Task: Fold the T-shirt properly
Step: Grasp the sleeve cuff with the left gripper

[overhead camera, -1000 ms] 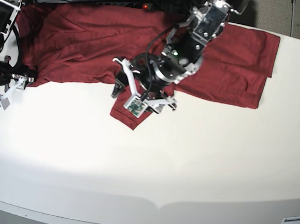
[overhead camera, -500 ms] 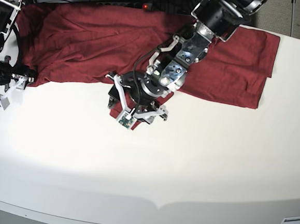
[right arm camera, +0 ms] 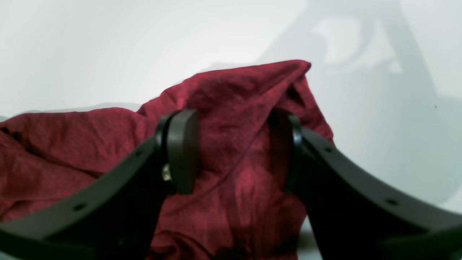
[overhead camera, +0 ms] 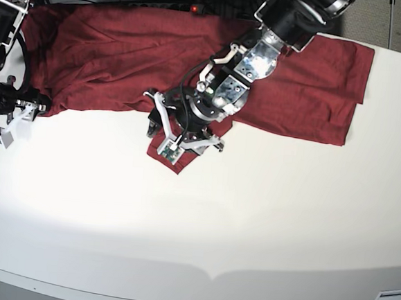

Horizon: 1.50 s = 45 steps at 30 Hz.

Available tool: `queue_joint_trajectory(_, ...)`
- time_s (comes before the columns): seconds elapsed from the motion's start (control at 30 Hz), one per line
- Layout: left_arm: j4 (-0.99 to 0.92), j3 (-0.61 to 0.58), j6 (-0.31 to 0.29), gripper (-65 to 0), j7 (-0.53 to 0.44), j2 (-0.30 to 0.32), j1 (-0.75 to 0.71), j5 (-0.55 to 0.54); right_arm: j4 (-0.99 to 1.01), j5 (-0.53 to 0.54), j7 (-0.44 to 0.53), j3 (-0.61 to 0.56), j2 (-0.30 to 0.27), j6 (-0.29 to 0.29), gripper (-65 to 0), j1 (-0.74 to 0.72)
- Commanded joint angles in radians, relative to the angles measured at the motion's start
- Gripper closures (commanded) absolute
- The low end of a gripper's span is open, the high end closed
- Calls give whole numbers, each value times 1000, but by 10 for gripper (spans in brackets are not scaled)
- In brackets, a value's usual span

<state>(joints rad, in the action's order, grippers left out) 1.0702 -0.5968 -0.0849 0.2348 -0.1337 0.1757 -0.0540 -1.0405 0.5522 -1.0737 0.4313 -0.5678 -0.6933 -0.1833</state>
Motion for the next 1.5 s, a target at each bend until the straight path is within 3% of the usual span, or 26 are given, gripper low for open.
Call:
queue_joint_trajectory(0.0,16,-1,-4,-317,-34,-17,21,-11,-13,8,11,4,-25,-5,-315,-22)
queue_joint_trajectory(0.23,16,-31,-3,-317,-51,-17,7,-24,-13,8,11,4,-25,-5,-315,-22)
queue_joint_trajectory(0.37,16,-79,79,-303,-53,-17,5,7,-13,8,8,4,-25,-5,-315,-22)
queue_joint_trajectory(0.53,16,-130,164,-228,-50,-17,5,54,-13,8,7,4,-25,-5,-315,-22)
queue_joint_trajectory(0.63,16,-131,175,-175,-41,-15,5,54,-13,8,7,4,-25,-5,-315,-22)
queue_joint_trajectory(0.77,5,-131,175,-8,-8,-16,5,70,-13,8,0,4,-25,-5,-315,-22)
queue_joint_trajectory(0.8,-3,-131,175,0,5,-16,5,91,-13,8,0,4,-25,-5,-315,-22)
queue_joint_trajectory(0.9,-50,-131,175,0,34,-16,8,126,-13,8,0,4,-25,-5,-315,-22)
queue_joint_trajectory(1.2,-84,-131,188,0,26,-17,10,97,-13,8,1,4,-25,-5,-315,-22)
queue_joint_trajectory(1.33,-20,-131,262,0,35,-15,9,61,-13,8,2,4,-25,-5,-315,-22)
queue_joint_trajectory(1.47,105,-130,372,0,51,5,4,61,-13,8,2,4,-25,-5,-315,-22)
